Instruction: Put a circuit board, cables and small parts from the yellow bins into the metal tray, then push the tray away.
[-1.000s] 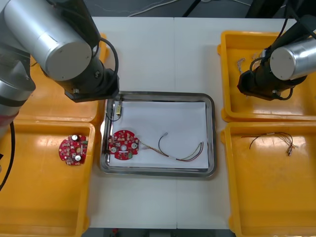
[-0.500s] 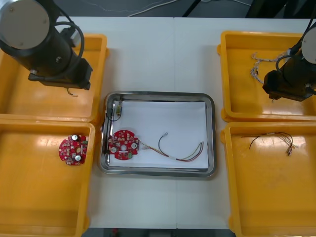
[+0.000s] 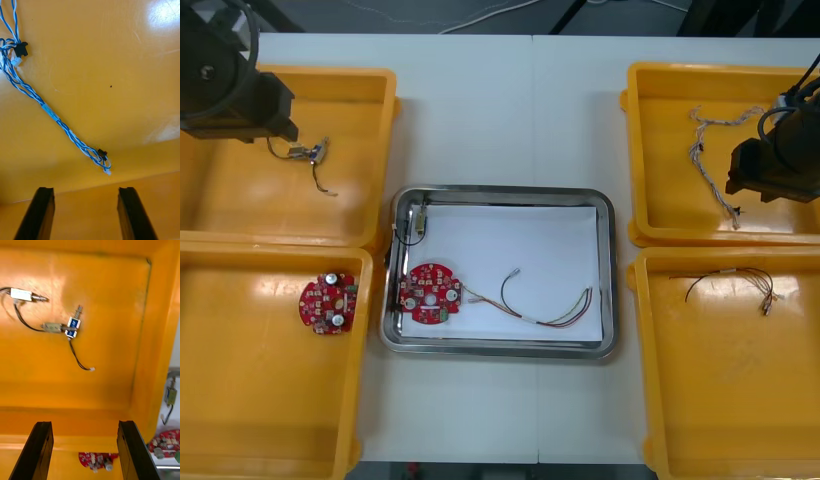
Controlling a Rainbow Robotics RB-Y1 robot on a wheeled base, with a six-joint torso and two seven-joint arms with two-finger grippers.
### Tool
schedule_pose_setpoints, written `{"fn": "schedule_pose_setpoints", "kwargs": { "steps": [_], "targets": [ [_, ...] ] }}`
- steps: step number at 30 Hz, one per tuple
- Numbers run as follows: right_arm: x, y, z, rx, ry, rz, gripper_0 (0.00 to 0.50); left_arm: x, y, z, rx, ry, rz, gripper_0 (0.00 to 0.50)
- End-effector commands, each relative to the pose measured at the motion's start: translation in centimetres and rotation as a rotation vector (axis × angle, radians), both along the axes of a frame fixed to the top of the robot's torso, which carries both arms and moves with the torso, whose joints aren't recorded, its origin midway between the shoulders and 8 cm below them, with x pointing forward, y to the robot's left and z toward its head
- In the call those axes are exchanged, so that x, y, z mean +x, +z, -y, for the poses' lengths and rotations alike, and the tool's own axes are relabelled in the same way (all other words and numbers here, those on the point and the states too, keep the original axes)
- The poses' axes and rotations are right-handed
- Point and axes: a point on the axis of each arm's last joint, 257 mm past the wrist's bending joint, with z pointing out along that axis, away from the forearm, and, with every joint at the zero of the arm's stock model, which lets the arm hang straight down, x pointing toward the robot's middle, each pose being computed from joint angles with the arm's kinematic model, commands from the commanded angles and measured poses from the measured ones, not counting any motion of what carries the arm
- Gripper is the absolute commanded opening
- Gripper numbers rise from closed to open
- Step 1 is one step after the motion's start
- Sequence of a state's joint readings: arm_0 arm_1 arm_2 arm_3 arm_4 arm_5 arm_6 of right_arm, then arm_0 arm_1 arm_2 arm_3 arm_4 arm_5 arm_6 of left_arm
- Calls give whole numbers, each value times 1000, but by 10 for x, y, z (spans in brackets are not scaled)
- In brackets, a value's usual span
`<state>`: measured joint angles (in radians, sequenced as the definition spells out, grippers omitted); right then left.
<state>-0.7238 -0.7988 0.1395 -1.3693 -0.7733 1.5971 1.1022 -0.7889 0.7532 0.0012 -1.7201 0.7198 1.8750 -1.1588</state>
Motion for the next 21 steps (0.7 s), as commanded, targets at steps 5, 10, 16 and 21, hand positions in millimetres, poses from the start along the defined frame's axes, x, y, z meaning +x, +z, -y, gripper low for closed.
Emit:
{"fn": "schedule_pose_setpoints", "kwargs": {
  "steps": [5, 10, 16, 21],
  "targets": [
    [7, 36, 17, -40, 53, 65, 500, 4, 16, -79, 77, -6, 124, 500],
    [15, 43, 7, -85, 181, 75, 500, 3, 9, -86, 113, -57, 126, 500],
    [27, 47, -6, -110, 312, 72, 500, 10, -2, -70, 156, -174, 127, 500],
    [39, 44, -19, -135, 394, 77, 500, 21, -10, -47, 153, -245, 156, 500]
  ]
}}
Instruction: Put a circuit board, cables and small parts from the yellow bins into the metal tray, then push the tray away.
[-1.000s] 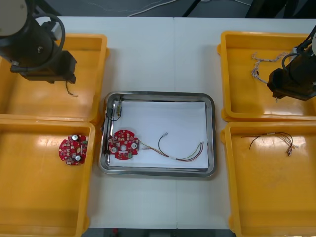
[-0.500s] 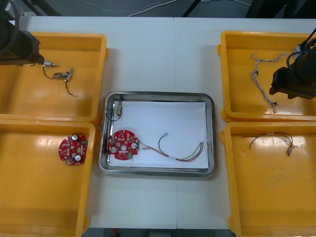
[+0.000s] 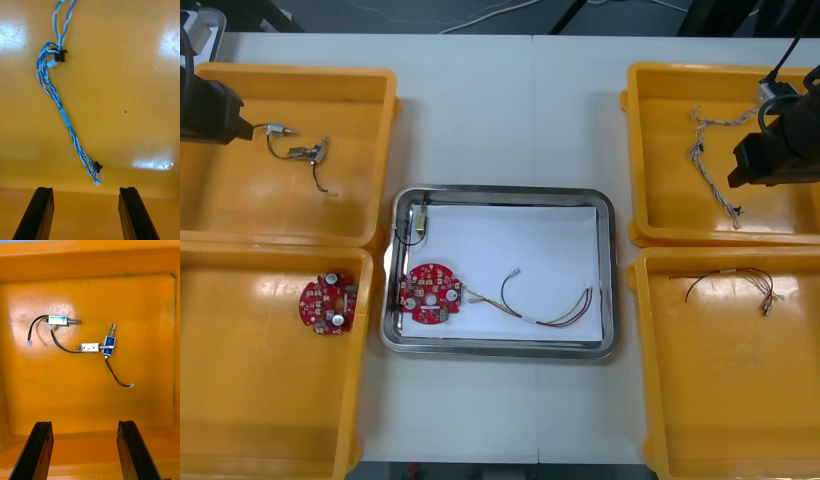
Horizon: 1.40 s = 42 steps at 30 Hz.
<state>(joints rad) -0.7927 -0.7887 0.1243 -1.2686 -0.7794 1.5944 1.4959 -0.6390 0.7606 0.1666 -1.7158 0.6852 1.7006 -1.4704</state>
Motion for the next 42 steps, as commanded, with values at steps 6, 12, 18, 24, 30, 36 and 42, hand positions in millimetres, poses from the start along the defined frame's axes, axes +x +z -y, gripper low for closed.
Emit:
{"fn": "schedule_pose_setpoints", "kwargs": {
  "steps": [6, 12, 18, 24, 30, 36, 42],
  "targets": [
    [41, 24, -39, -13, 122, 92, 500, 20, -13, 30, 121, -206, 52, 500],
    [51, 16, -51, -32, 168, 120, 500, 34, -30, 29, 195, -326, 61, 500],
    [58, 12, -53, -63, 227, 141, 500, 36, -43, 23, 284, -455, 45, 500],
    [63, 2, -41, -93, 281, 139, 500, 38, -53, 13, 355, -560, 22, 500],
    [64, -11, -39, -86, 283, 126, 500, 48, -61, 3, 404, -654, 4, 500],
    [67, -22, -41, -74, 275, 129, 500, 62, -61, 2, 419, -704, 24, 500],
    [66, -34, -39, -88, 272, 114, 500, 74, -53, 9, 455, -752, 45, 500]
  ]
}}
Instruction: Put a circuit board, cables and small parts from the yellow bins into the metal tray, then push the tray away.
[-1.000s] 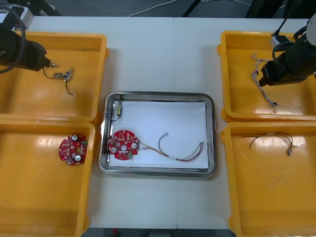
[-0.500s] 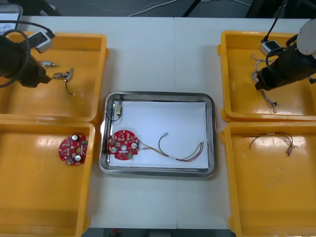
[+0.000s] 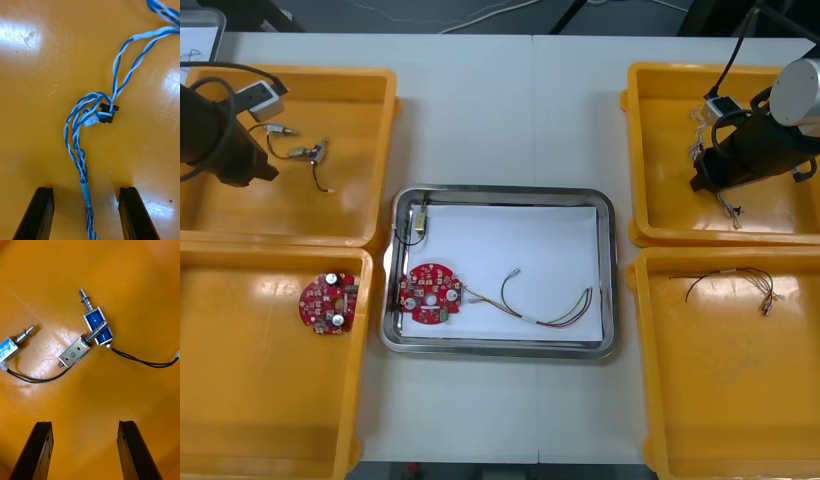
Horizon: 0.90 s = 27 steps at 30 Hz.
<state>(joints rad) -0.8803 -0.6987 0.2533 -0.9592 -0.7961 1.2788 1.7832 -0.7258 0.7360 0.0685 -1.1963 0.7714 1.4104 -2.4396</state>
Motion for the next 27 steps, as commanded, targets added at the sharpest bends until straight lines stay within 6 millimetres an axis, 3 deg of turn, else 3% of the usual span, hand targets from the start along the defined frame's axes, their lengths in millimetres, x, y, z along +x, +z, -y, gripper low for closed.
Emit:
{"fn": "schedule_pose_setpoints", "kwargs": {
  "steps": [1, 5, 8, 9, 10, 11, 12, 14, 17, 23, 27],
  "targets": [
    [13, 14, -17, -27, 64, 31, 500, 26, 40, 27, 63, -140, 101, 500],
    [12, 11, -16, -34, 65, 25, 493, 32, 44, 30, 103, -186, 116, 500],
    [11, 10, -17, -38, 70, 20, 442, 36, 46, 31, 122, -219, 115, 500],
    [11, 9, -17, -38, 69, 19, 396, 37, 43, 32, 120, -227, 107, 500],
    [11, 10, -17, -38, 70, 20, 382, 38, 44, 32, 116, -224, 105, 500],
    [11, 10, -17, -38, 72, 20, 347, 39, 44, 34, 106, -221, 99, 500],
    [10, 10, -17, -38, 72, 19, 226, 41, 43, 35, 97, -217, 95, 500],
    [10, 9, -16, -42, 73, 17, 78, 45, 43, 37, 89, -211, 96, 500],
    [10, 9, -16, -45, 78, 16, 2, 51, 44, 37, 85, -199, 108, 500],
    [11, 14, -17, -45, 88, 25, 0, 57, 41, 42, 97, -190, 99, 500],
    [10, 28, -15, -55, 98, 33, 0, 60, 38, 42, 85, -176, 89, 500]
  ]
}}
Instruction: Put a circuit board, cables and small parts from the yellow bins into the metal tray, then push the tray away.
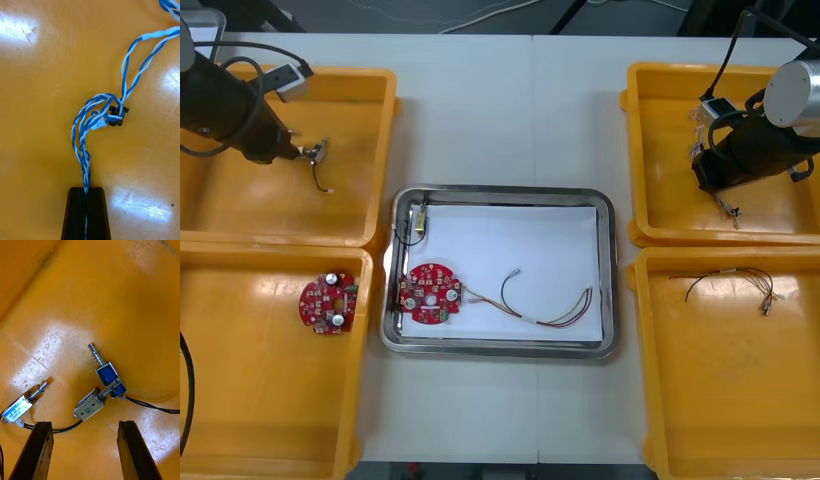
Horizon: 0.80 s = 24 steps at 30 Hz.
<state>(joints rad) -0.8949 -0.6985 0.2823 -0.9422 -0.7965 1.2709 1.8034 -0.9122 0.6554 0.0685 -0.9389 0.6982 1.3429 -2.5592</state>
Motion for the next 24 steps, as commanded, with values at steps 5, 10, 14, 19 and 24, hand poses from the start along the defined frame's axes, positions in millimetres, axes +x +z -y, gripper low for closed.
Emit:
{"fn": "schedule_pose_setpoints", "kwargs": {
  "steps": [5, 10, 14, 19, 24],
  "targets": [
    [2, 54, -15, -37, 95, 34, 0, 26, 28, 13, 57, -98, 68, 500],
    [-9, 77, -13, -44, 109, 22, 0, 28, 23, 14, 71, -98, 67, 500],
    [-16, 89, -12, -59, 118, 16, 0, 29, 22, 16, 86, -105, 68, 500],
    [-27, 108, -9, -101, 133, 10, 0, 30, 21, 21, 77, -114, 69, 500],
    [-34, 122, -9, -115, 143, 13, 0, 29, 21, 23, 59, -116, 67, 500]
  ]
}}
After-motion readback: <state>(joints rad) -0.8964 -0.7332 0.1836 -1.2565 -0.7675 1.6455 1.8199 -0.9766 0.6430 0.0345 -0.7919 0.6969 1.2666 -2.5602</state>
